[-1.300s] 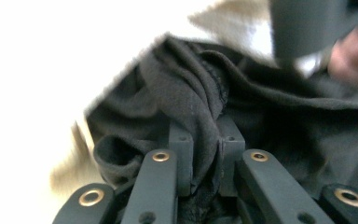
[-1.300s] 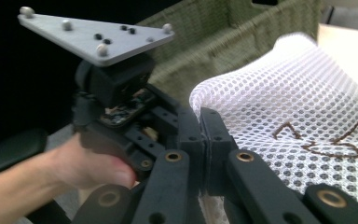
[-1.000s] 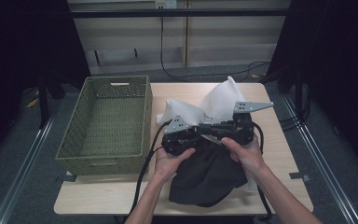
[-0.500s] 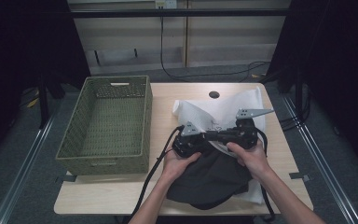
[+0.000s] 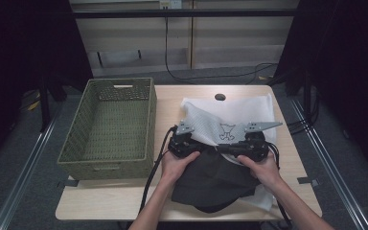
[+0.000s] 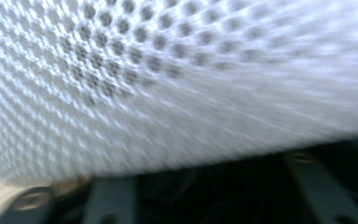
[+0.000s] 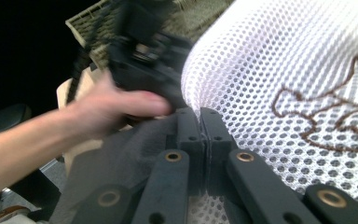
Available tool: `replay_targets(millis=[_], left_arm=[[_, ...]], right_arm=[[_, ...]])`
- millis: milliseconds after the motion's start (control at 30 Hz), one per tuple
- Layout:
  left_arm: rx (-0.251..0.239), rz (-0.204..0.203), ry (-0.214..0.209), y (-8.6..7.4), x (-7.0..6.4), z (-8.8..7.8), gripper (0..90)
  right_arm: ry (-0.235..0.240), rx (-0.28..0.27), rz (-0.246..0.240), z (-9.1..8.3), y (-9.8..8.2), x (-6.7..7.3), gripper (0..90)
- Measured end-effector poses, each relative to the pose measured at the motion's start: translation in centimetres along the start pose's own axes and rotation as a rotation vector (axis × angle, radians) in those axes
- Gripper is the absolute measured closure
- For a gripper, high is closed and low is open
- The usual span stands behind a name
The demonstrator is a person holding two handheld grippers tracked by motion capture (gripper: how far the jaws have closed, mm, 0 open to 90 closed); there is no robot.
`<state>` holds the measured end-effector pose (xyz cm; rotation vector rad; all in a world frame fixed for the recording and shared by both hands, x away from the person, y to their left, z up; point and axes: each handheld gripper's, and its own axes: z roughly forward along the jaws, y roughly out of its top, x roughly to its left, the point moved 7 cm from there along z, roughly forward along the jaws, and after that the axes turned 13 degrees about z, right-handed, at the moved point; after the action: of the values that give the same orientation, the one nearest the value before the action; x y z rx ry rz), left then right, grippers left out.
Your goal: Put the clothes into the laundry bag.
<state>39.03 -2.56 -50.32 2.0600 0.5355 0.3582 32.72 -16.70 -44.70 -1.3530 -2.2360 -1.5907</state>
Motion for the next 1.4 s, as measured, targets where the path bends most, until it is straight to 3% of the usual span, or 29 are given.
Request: replay_targets(millis=[67, 133, 200, 333, 400, 567, 667, 767, 867, 967, 1000, 1067, 1100, 1133, 1267, 1300, 1400], left_arm=[[-0.006, 0.02, -0.018, 0.0, -0.5, -1.0, 44.1], [-0.017, 0.041, 0.011, 0.1, -0.9, -2.4, 36.7], [-0.039, 0.039, -0.004, 0.3, -1.4, -3.9, 31.0], [-0.14, 0.024, -0.073, 0.7, -3.1, -6.7, 27.6], [-0.154, 0.054, -0.103, 0.8, -4.4, -7.1, 24.5], [-0.135, 0.089, -0.184, 0.9, -7.3, -5.4, 13.7], [-0.083, 0.155, -0.244, 0.7, -9.0, -3.7, 5.7], [-0.07, 0.189, -0.277, 1.1, -10.1, -2.9, 3.2], [-0.079, 0.212, -0.275, 1.4, -10.7, -2.4, 1.2], [0.045, 0.29, -0.244, 0.0, -11.0, -0.2, 0.4], [0.078, 0.292, -0.245, -0.6, -11.0, 0.6, 0.0], [0.102, 0.296, -0.239, -1.6, -10.9, 1.4, 0.2], [0.11, 0.311, -0.214, -2.0, -10.6, 1.6, 3.7], [0.091, 0.295, -0.209, -2.3, -10.3, 1.8, 9.9], [0.104, 0.299, -0.169, -2.4, -9.3, 1.7, 33.1], [0.103, 0.278, -0.164, -2.4, -9.1, 1.7, 39.0], [0.104, 0.269, -0.143, -2.5, -8.8, 1.5, 49.9]], right_arm=[[-0.003, 0.006, 0.008, 0.1, -0.3, -0.4, 88.5], [-0.002, 0.001, 0.01, 0.0, -0.2, -0.5, 88.5], [-0.011, -0.006, 0.009, -0.1, -0.1, -0.7, 88.5], [-0.017, -0.008, 0.015, 0.0, 0.0, -1.1, 88.5], [-0.02, -0.005, 0.013, 0.2, 0.1, -1.1, 88.5], [-0.024, -0.008, 0.01, 0.3, 0.3, -1.2, 88.5], [-0.024, -0.01, 0.01, 0.3, 0.4, -1.2, 88.4], [-0.029, -0.008, 0.002, 0.3, 0.4, -1.4, 88.5], [-0.026, -0.009, 0.008, 0.3, 0.4, -1.5, 88.5], [-0.027, -0.01, 0.002, 0.4, 0.5, -1.4, 88.5], [-0.027, -0.011, 0.002, 0.4, 0.5, -1.3, 88.5], [-0.03, -0.011, -0.005, 0.3, 0.5, -1.2, 88.4], [-0.033, -0.012, -0.007, 0.2, 0.5, -1.2, 88.3], [-0.038, -0.012, -0.009, 0.1, 0.5, -1.2, 88.2], [-0.079, -0.003, -0.053, -0.2, 0.3, -1.4, 86.9], [-0.085, 0.001, -0.058, -0.2, 0.2, -1.4, 86.5], [-0.093, 0.002, -0.064, -0.3, 0.1, -1.4, 80.4]])
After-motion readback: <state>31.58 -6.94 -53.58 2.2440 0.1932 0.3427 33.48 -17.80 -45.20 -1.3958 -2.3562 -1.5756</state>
